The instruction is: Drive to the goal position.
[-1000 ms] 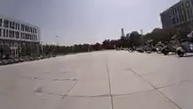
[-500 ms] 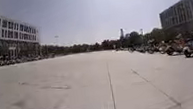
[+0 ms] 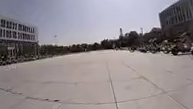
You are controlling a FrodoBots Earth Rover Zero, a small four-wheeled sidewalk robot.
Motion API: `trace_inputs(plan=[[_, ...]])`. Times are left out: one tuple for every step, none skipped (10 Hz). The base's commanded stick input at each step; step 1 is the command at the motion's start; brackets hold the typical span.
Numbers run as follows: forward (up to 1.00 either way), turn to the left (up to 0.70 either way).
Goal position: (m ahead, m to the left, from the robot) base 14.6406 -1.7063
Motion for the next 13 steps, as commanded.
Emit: trace_inputs(plan=[[1.0,0.0],[1.0,-0.03],[1.0,-0.25],[1.0,-0.39],[1.0,-0.19],[1.0,0.0],[1.0,0.0],[1.0,0.0],[1.0,0.0],[1.0,0.0],[1.0,0.0],[1.0,0.0],[1.0,0.0]])
